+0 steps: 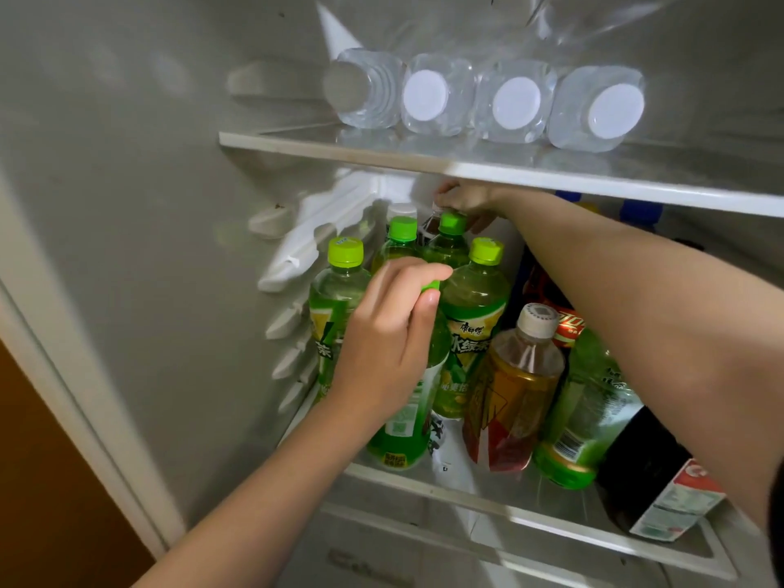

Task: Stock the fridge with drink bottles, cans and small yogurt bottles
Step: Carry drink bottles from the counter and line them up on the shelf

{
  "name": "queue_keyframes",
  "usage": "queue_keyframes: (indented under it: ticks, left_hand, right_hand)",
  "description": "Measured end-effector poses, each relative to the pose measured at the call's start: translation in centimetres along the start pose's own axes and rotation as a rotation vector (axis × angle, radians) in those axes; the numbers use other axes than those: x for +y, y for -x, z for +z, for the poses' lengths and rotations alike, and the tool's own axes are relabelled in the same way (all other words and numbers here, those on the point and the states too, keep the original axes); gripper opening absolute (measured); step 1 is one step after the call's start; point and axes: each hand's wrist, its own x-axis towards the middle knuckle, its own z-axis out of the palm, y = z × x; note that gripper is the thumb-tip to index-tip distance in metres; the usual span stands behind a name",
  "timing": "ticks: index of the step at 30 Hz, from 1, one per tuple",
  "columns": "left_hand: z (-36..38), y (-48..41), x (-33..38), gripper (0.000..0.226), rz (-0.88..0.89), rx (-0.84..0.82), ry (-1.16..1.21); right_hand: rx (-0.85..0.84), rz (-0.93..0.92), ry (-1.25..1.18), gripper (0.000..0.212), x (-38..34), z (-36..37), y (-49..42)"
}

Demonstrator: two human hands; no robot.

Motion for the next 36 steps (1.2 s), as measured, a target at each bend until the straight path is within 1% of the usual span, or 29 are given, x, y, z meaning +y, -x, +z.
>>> queue_keyframes:
  ticks: [3, 6, 8, 10, 11, 13, 14, 16, 18, 19, 21, 22, 24, 26, 29, 32, 36]
  left_hand:
    - [0.0, 0.0, 0.0, 0.030, 0.006, 0.006, -0.001]
    - [0.0, 0.1, 0.2, 0.029, 0.001, 0.010, 0.011]
    - [0.0, 0.0, 0.2, 0.029, 0.005, 0.013, 0.017]
    - [-0.1, 0.0, 0.2, 0.029, 0.002, 0.016, 0.020]
    - [-0.1, 0.0, 0.2, 0.029, -0.004, 0.018, 0.022]
    - [0.0, 0.0, 0.1, 0.028, -0.014, 0.021, 0.025]
    - [0.0, 0.0, 0.1, 0.028, -0.017, 0.022, 0.025]
    - [0.1, 0.0, -0.1, 0.027, -0.016, 0.025, 0.019]
    - [0.2, 0.0, -0.1, 0.028, -0.011, 0.029, 0.015]
    - [0.2, 0.0, -0.1, 0.029, -0.008, 0.031, 0.015]
    - [0.2, 0.0, -0.1, 0.029, 0.000, 0.030, 0.009]
    - [0.2, 0.0, 0.0, 0.028, 0.002, 0.027, 0.004]
    - [0.2, 0.0, -0.1, 0.027, 0.000, 0.023, -0.003]
    - [0.1, 0.0, -0.1, 0.027, -0.001, 0.016, -0.003]
    - [0.1, 0.0, -0.2, 0.027, 0.000, 0.005, 0.010]
    - [0.1, 0.0, -0.2, 0.028, -0.006, 0.001, 0.025]
    - [0.1, 0.0, -0.1, 0.029, -0.018, 0.002, 0.033]
  right_hand:
    - [-0.014, 0.034, -0.020, 0.033, 0.6, -0.3, 0.4]
    - [-0.026, 0.078, -0.033, 0.048, 1.0, -0.7, 1.3]
    - [0.020, 0.065, -0.013, 0.053, 0.9, -1.1, 2.2]
    - [0.039, 0.045, 0.025, 0.050, 0.3, -1.4, 3.5]
    - [0.014, 0.029, 0.050, 0.046, 0.0, -1.5, 4.2]
    - [-0.037, -0.035, 0.113, 0.026, -0.5, -1.6, 6.0]
    - [-0.038, -0.079, 0.157, 0.023, -0.5, -1.6, 6.9]
    - [-0.008, -0.151, 0.259, 0.027, -0.4, -1.7, 9.0]
    - [0.014, -0.203, 0.346, 0.036, -0.3, -2.0, 11.0]
    - [-0.017, -0.204, 0.365, 0.038, -0.3, -2.1, 12.0]
    - [-0.108, -0.205, 0.373, 0.034, -0.3, -2.2, 13.2]
    - [-0.119, -0.222, 0.395, 0.034, -0.2, -2.1, 13.4]
    - [-0.080, -0.235, 0.428, 0.041, 0.0, -1.8, 13.4]
    - [-0.057, -0.246, 0.420, 0.042, 0.3, -1.8, 13.2]
    - [-0.080, -0.274, 0.366, 0.037, 1.1, -2.3, 12.9]
    - [-0.072, -0.220, 0.318, 0.041, 2.1, -3.0, 12.2]
    - [-0.058, -0.178, 0.343, 0.041, 2.6, -3.6, 10.8]
